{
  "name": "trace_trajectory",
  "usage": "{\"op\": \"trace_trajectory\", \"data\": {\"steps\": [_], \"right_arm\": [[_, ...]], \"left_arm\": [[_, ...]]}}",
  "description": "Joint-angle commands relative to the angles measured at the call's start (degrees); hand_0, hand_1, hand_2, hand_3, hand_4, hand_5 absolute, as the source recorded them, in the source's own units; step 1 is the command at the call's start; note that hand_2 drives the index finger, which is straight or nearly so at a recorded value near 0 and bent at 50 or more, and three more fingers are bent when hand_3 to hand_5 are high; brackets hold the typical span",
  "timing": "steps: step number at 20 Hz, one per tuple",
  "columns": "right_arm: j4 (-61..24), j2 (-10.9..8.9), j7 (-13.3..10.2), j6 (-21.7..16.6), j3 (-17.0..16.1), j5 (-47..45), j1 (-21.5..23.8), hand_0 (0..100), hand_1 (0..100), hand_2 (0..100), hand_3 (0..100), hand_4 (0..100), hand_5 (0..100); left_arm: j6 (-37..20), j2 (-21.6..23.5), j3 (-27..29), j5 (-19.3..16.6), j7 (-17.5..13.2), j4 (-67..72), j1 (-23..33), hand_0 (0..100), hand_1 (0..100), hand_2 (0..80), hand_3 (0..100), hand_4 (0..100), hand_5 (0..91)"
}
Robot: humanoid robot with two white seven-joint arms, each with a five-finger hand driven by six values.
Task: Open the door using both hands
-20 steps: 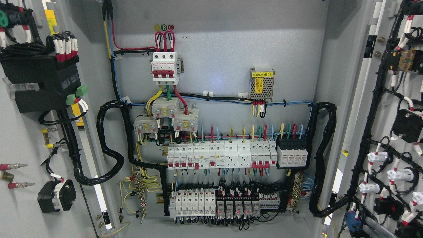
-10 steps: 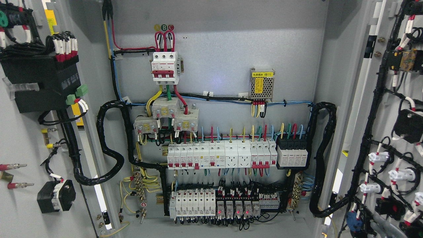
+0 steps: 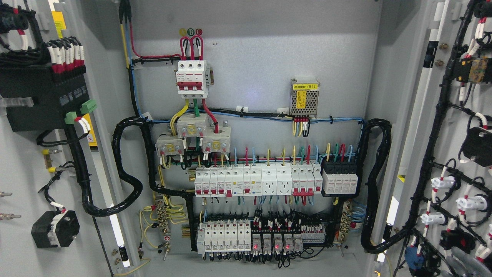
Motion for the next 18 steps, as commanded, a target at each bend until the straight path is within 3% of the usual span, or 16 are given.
{"op": "trace_trajectory", "data": {"steps": [1, 6, 11, 15, 18], "right_arm": [[0.0, 1.59, 0.0, -0.1, -2.9, -0.5, 0.4, 20, 12, 0, 0, 0, 0], [0.0, 2.73, 0.0, -0.4, -3.8, -0.6, 0.8, 20, 12, 0, 0, 0, 0], [0.0, 2.73, 0.0, -0.5, -4.3, -0.6, 1.6, 20, 12, 0, 0, 0, 0], [0.0, 2.21, 0.0, -0.5, -4.5, -3.9, 2.6, 20, 12, 0, 0, 0, 0], [0.0, 2.21, 0.1, -0.5, -5.2, -4.2, 2.9, 20, 12, 0, 0, 0, 0]], "left_arm": [[1.8, 0.7, 6.3, 2.6, -1.5, 3.0, 0.2, 0, 0, 0.0, 0, 0, 0.0], [5.5, 3.8, 9.0, 9.0, -2.0, 6.5, -0.6, 0, 0, 0.0, 0, 0, 0.0], [5.9, 6.8, 11.3, 10.4, -3.9, 11.9, -3.1, 0, 0, 0.0, 0, 0, 0.0], [6.0, 10.1, 12.7, 16.0, -5.0, 14.7, -3.6, 0, 0, 0.0, 0, 0, 0.0], [6.0, 10.6, 13.4, 16.5, -5.0, 16.2, -3.8, 0, 0, 0.0, 0, 0, 0.0]]}}
